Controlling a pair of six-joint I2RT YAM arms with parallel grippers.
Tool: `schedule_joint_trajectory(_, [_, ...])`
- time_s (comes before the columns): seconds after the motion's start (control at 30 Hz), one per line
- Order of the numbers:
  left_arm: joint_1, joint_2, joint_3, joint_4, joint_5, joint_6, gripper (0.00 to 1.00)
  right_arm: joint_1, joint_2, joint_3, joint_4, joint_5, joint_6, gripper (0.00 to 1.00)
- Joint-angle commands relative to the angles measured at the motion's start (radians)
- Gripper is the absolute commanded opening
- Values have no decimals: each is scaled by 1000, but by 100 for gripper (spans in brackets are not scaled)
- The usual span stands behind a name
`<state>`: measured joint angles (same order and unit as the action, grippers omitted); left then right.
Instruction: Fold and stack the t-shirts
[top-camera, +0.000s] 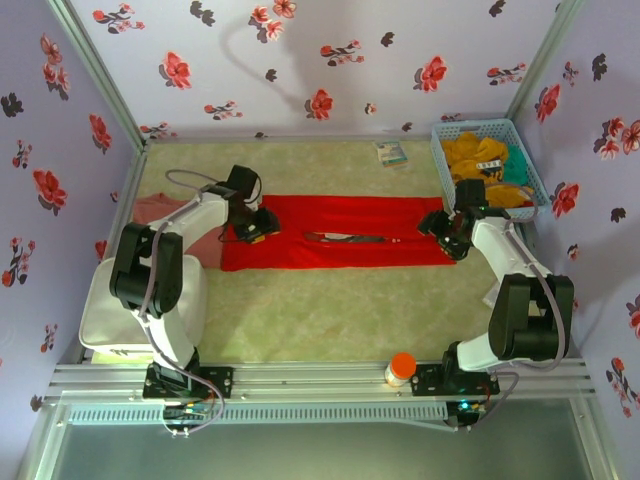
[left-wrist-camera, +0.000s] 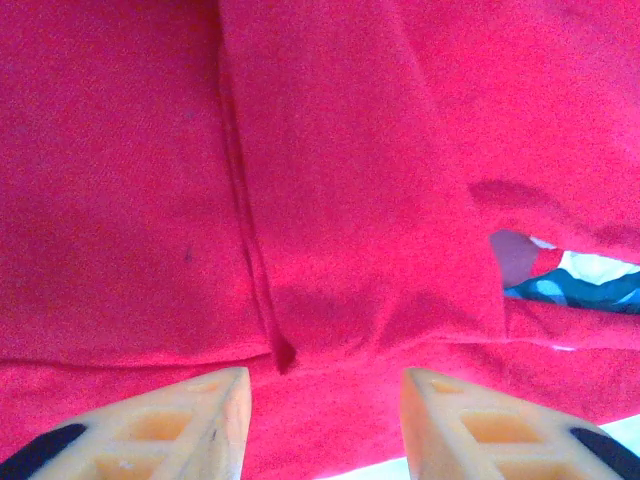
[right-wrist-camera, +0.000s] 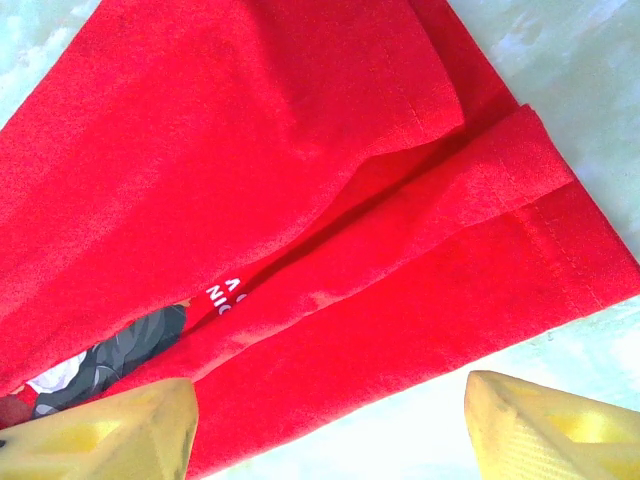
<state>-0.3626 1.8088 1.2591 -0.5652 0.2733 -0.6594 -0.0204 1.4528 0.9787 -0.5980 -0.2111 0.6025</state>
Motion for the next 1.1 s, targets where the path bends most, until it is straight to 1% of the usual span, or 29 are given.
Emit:
schedule_joint_trajectory(0.0, [-8,8,-6,82,13,-42,40,5,-1,-6,0,-7,6,71])
schedule_joint_trajectory(0.17, [-10,35,12,83,-11,-37,36,5,6,-1,0,-9,4,71])
schedule_joint_trajectory(0.27, [-15,49,32,50,-19,-28,34,5,11,4,-7,-10,1,70])
schedule_joint_trajectory(0.37, [-24,35,39,-5,-76,-10,35,5,8,5,-14,-4,-5,70])
schedule_joint_trajectory(0.43, [-33,22,46,-48,-117,7,40,5,6,6,-13,-3,-4,70])
schedule_joint_trajectory(0.57, [-57,15,55,-78,-159,33,44,5,15,9,-6,-13,-3,70])
schedule_joint_trajectory(0.63, [-67,25,58,-76,-167,38,45,5,20,12,-5,-17,-1,70])
schedule_joint_trajectory(0.77, [-74,63,73,-67,-170,42,43,5,24,11,-7,-17,-5,69])
schedule_joint_trajectory(0.93, [-75,91,96,-61,-186,43,35,5,17,7,-17,-12,-9,69])
schedule_joint_trajectory(1.07, [-78,111,132,-80,-186,50,20,5,17,7,-22,-6,-11,69])
